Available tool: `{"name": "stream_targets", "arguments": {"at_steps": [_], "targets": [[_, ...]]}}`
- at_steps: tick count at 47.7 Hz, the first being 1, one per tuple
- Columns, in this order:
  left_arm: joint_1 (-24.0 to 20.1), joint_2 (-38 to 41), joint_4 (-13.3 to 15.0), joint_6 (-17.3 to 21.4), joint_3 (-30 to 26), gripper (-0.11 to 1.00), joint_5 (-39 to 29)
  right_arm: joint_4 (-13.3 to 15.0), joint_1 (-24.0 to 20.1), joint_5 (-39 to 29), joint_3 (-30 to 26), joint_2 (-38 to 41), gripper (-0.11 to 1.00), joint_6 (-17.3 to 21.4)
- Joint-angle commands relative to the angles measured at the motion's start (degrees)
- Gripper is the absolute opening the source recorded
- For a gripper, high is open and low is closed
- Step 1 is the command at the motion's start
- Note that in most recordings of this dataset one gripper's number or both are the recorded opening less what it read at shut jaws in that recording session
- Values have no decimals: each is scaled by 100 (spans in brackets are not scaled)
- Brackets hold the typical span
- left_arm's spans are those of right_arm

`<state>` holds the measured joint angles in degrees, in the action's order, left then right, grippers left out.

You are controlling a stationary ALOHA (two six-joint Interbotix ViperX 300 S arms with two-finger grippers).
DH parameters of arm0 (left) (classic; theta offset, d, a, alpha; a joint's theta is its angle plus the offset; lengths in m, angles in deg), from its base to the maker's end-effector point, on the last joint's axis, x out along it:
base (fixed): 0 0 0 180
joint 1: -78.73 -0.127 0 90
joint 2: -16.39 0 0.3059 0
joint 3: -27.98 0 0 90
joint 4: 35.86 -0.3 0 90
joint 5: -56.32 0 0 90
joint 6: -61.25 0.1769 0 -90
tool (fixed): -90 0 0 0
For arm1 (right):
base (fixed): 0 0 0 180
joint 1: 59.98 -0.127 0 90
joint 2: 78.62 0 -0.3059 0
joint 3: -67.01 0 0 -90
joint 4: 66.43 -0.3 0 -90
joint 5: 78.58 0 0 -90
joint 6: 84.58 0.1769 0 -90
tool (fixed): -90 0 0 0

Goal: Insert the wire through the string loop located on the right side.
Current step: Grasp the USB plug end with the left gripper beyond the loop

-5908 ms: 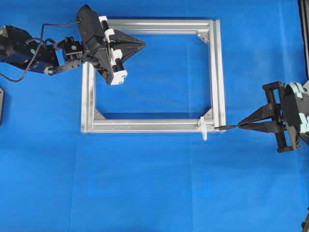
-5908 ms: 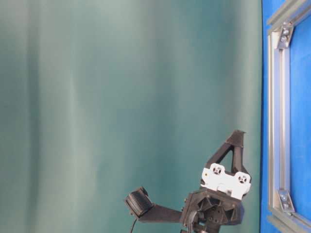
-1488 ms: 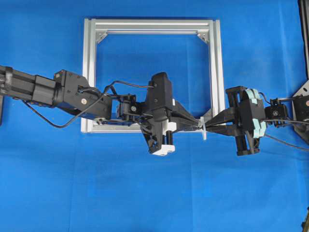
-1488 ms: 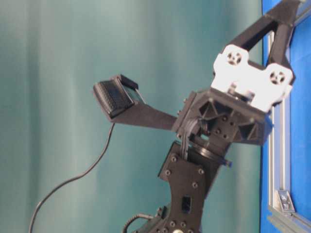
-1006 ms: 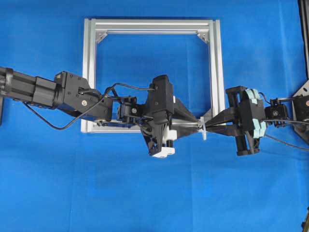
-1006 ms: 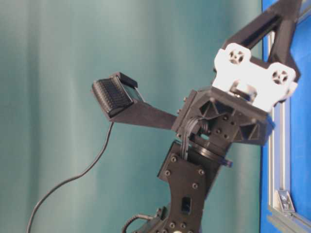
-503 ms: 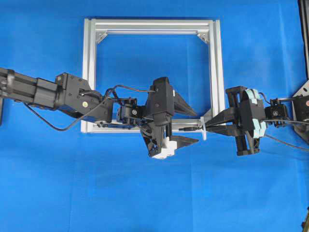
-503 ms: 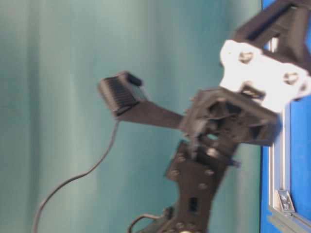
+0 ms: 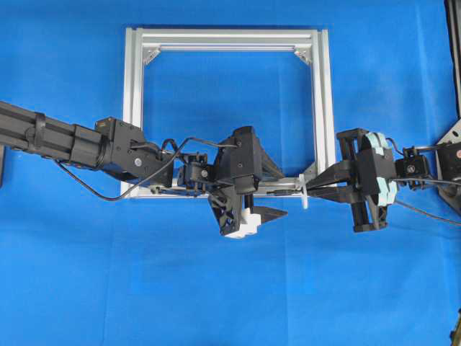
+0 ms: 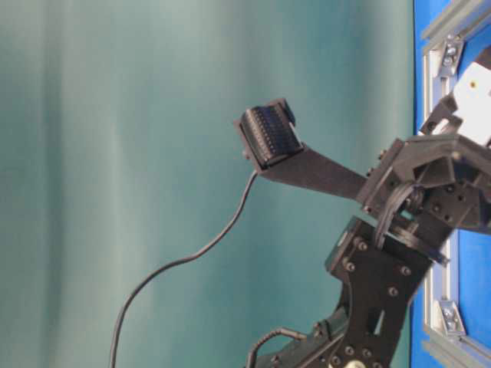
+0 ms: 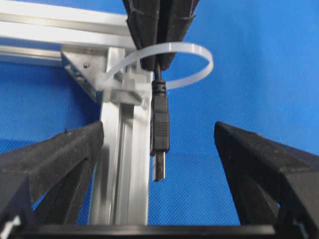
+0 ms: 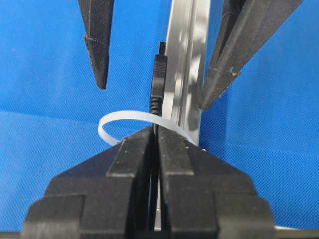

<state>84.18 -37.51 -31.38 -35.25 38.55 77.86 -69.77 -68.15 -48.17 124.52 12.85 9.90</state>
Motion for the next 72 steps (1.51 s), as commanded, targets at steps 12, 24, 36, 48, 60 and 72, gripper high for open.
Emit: {"name": "stream_targets", "arguments": {"at_steps": [12,24,36,48,60,72], "targets": [[0,-123,-18,9,-105,87,53,9,9,62,-105,-44,-4,0],[0,-123,-18,9,-105,87,62,9,9,53,-105,-35,-4,-9],[0,-132,-18,9,-123,85,53,18,9,53,-97,-44,-4,-9],[35,-132,-18,185,-185,38,167,9,9,44,-105,-44,-4,-9],[62,-141,-18,422,-141,8,202,9,9,44,-105,-44,-4,-9],[79,-141,-18,422,-141,8,185,9,9,44,-105,-44,-4,-9]]}}
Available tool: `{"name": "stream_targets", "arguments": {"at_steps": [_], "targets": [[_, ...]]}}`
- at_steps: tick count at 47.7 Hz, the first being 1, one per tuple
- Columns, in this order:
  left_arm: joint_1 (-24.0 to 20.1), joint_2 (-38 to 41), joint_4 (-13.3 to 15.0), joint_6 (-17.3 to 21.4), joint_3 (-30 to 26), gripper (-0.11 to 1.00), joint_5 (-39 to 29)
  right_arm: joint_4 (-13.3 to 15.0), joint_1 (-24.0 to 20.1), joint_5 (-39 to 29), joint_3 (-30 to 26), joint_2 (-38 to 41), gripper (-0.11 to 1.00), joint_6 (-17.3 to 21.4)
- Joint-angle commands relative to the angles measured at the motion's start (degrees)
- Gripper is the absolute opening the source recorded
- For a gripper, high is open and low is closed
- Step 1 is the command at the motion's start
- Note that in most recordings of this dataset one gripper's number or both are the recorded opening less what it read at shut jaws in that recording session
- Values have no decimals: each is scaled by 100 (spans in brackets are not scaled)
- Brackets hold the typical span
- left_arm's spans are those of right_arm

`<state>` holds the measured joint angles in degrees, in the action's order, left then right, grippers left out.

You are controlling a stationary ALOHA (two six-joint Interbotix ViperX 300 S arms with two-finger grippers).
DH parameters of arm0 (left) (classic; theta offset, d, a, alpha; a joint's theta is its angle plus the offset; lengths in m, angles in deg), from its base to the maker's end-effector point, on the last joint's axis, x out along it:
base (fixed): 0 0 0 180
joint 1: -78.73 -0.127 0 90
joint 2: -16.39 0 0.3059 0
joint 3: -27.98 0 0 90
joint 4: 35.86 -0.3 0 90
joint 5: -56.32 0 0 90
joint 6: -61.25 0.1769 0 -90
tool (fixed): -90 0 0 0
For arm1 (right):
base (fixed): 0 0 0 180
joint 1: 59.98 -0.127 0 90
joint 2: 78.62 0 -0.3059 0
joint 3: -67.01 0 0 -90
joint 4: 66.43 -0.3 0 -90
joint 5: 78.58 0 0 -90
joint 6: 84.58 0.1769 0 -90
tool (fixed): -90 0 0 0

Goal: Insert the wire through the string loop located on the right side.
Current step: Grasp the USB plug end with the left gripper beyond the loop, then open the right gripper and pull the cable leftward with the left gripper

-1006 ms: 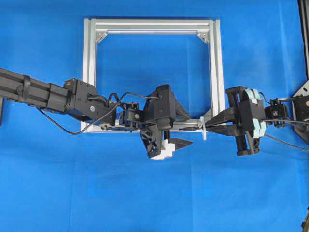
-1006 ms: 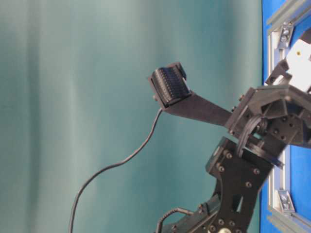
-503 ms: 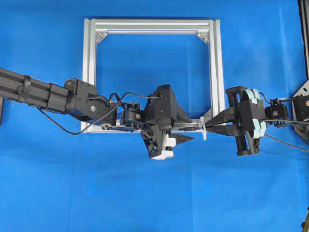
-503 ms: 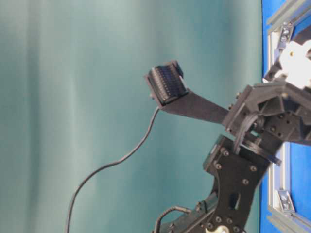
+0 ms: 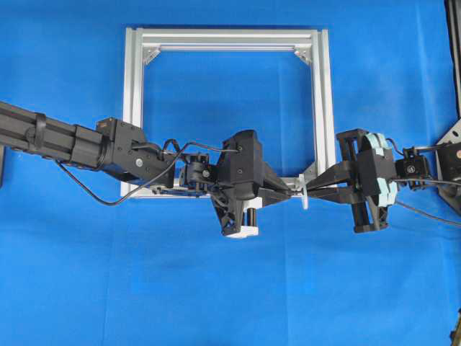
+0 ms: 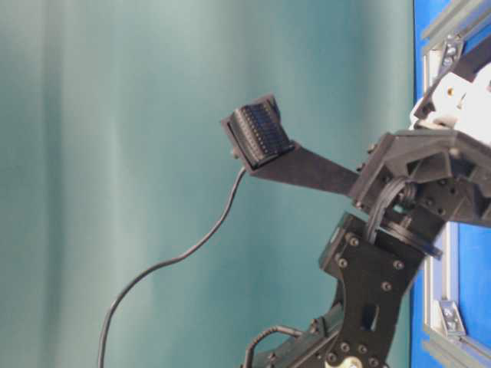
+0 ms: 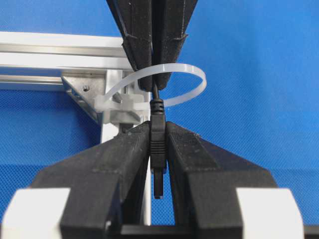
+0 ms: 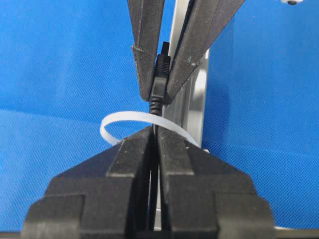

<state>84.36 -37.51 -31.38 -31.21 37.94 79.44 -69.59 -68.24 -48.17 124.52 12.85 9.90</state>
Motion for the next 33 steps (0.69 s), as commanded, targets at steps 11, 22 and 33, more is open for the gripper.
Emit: {"name": "stream_targets", "arguments": {"at_steps": [11,22,33], "targets": [[53,-149,-18,18,-62,8,26,0,18,35,-44,-149,-4,-9],[53,-149,-18,18,-44,8,26,9,18,-53,105,-431,-4,0],[53,-158,-18,18,-44,8,26,-35,18,-325,97,-475,27,53]]}}
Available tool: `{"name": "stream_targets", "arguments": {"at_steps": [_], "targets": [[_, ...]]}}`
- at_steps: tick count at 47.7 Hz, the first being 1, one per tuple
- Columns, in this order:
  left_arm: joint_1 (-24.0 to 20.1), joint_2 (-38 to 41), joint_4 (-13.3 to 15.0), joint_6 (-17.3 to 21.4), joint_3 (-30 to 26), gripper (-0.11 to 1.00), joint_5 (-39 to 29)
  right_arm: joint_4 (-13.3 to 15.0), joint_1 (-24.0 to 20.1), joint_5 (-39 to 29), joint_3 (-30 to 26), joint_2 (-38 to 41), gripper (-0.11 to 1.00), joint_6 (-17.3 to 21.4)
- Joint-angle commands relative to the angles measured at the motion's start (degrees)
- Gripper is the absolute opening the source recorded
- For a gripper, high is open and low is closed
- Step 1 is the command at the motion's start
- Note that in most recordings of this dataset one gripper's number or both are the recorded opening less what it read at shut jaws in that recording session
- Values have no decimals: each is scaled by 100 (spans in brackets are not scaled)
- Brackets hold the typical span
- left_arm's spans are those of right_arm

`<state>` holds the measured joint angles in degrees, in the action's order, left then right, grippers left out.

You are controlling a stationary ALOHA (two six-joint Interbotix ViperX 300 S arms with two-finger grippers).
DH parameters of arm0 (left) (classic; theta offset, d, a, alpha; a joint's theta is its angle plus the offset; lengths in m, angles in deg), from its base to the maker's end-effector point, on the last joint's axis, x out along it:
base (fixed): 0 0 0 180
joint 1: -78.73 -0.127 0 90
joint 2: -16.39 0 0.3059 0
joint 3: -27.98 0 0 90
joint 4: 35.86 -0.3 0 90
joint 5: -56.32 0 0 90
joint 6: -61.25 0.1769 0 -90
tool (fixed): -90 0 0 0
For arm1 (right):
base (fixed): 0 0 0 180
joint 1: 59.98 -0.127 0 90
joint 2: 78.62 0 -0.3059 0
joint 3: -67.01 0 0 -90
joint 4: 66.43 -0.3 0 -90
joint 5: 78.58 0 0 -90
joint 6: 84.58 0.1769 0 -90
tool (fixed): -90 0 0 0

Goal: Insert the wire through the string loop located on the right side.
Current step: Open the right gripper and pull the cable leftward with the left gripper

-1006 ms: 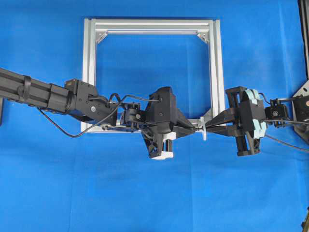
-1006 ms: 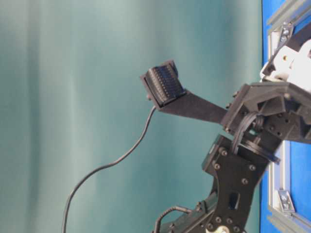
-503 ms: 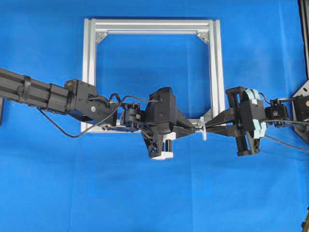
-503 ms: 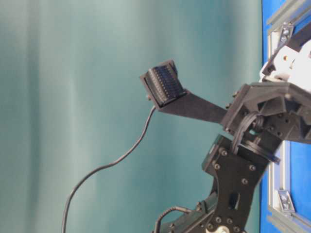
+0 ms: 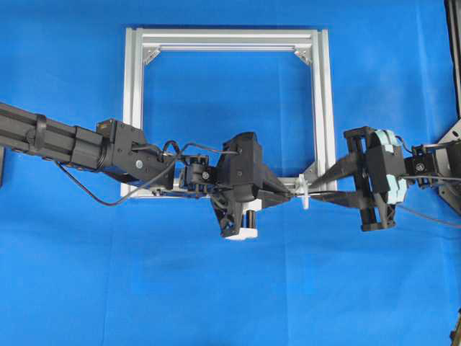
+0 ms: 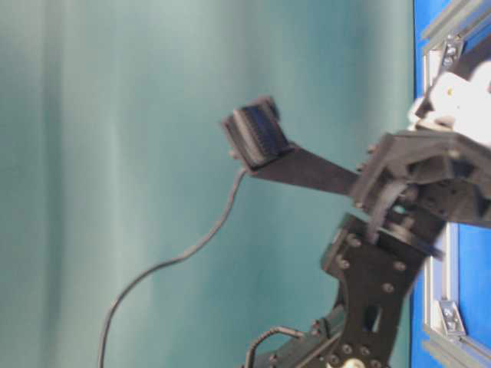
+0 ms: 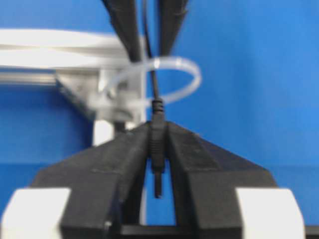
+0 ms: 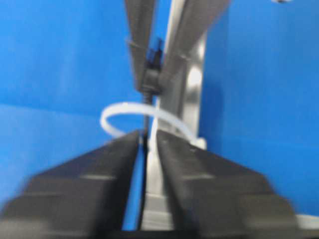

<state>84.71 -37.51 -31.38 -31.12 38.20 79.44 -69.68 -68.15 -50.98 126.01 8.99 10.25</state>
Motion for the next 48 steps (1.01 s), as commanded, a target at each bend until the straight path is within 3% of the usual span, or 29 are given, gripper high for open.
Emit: {"name": "stream_targets", "arguments": {"at_steps": [1,8,12,25,48], "targets": [[18,-149,-18,9,-70,8,26,-35,9,-62,-44,-97,33,18],[18,-158,-18,9,-62,8,26,-35,18,-123,-18,-141,78,18],[18,-158,-18,9,-62,8,26,-44,9,-123,-9,-158,94,18],[18,-360,-18,26,220,8,26,-44,9,-123,0,-167,93,18],[255,-2303,-9,-35,2892,8,686,-35,9,-123,-18,-167,93,-9]]}}
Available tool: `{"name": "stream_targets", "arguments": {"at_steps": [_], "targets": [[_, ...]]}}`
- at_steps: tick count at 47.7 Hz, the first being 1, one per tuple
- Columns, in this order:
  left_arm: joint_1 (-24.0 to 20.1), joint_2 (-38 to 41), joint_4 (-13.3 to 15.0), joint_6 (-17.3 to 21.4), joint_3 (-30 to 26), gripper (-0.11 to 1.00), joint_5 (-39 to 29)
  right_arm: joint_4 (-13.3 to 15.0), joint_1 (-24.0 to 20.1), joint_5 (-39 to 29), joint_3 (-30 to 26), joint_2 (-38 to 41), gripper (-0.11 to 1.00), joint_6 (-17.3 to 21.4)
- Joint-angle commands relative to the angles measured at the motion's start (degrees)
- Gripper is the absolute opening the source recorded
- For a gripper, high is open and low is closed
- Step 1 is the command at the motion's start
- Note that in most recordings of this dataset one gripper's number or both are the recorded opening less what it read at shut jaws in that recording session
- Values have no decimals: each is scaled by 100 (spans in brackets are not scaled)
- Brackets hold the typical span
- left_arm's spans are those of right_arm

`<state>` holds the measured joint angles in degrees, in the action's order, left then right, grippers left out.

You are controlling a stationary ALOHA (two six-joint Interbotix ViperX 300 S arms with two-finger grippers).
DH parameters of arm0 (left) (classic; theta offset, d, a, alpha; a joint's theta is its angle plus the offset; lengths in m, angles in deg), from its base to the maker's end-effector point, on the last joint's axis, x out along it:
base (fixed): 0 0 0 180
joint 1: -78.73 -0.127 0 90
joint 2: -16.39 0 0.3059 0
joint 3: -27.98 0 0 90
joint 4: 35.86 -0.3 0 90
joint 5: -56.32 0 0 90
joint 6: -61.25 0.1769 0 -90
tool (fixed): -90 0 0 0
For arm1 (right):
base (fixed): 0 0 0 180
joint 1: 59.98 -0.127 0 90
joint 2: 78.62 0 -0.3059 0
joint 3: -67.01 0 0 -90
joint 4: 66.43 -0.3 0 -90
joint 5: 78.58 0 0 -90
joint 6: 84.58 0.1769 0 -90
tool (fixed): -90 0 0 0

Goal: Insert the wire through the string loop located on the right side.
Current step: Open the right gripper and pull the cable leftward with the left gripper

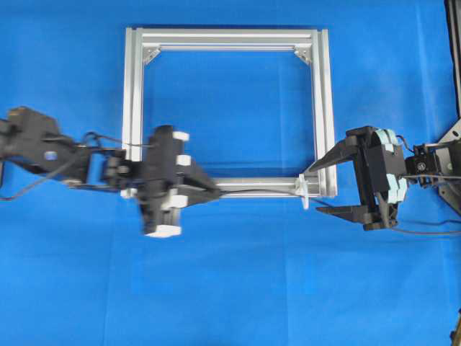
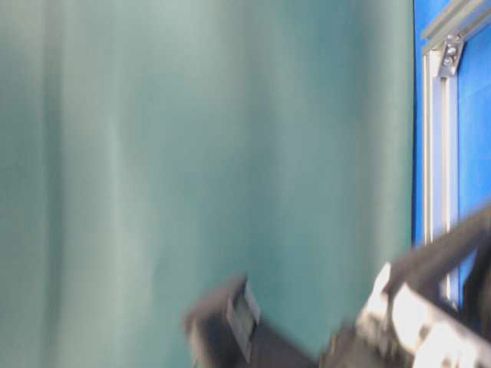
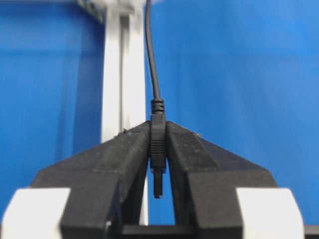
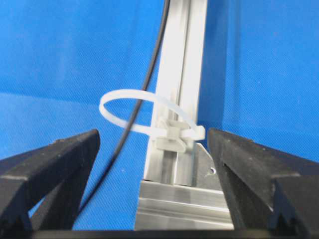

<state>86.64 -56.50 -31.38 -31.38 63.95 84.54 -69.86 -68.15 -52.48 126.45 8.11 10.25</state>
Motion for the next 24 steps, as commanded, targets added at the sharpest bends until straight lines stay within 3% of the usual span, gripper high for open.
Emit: {"name": "stream_targets", "arguments": {"at_steps": [1,24], "targets": [[79,-475,-9,-9,422,8,202,-18,9,26,-62,-79,93,-9],[369,-2224,-9,-9,2285,8,264,-18,9,26,-158,-79,93,18]]}}
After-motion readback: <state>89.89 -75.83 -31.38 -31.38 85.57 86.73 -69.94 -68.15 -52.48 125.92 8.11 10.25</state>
